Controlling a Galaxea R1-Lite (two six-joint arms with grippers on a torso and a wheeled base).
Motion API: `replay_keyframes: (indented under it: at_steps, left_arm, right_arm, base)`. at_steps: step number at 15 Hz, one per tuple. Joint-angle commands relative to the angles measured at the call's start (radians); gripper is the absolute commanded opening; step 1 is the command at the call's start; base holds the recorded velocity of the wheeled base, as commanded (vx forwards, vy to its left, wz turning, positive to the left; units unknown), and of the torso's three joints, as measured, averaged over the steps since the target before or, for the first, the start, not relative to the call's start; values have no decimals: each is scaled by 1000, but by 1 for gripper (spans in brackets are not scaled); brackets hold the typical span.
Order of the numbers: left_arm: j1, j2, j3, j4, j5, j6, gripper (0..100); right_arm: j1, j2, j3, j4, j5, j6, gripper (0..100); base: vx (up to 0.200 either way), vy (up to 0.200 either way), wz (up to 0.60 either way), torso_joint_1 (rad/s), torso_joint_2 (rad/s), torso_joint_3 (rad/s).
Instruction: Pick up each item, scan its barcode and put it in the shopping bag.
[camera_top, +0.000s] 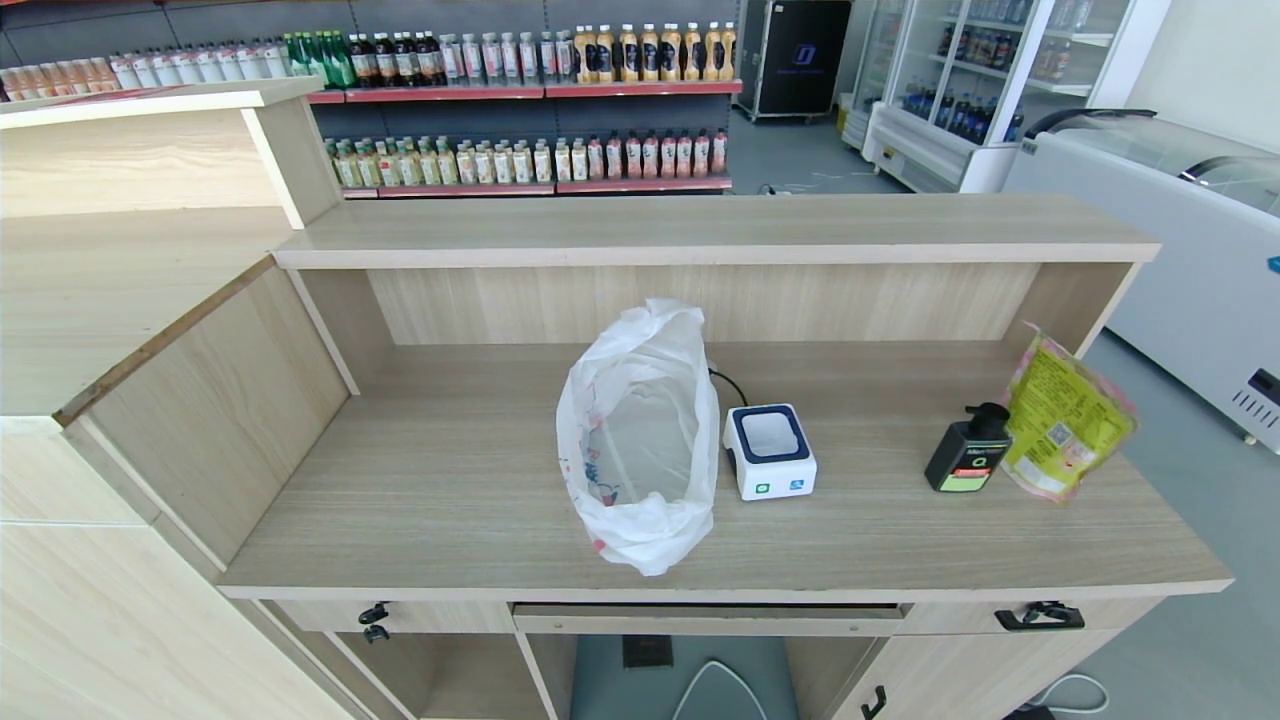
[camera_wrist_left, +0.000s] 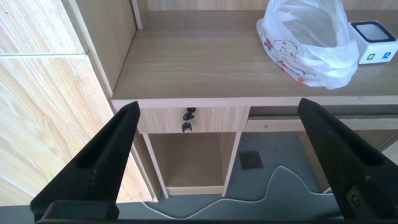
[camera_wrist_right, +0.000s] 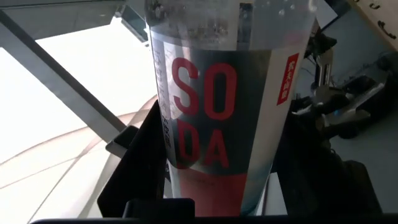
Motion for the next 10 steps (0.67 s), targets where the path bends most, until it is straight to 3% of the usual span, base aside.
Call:
replay_keyframes:
  at_steps: [1,10]
  left_arm:
    - [0,1,0,0,0,0,100]
    - [0,1,0,0,0,0,100]
  right_arm:
    - [0,-18,15,-1,14,0,0]
    - [-66,-41,73,-1,73,-14,0]
  base:
    - [0,0,0,0,0,0]
    - [0,0,0,0,0,0]
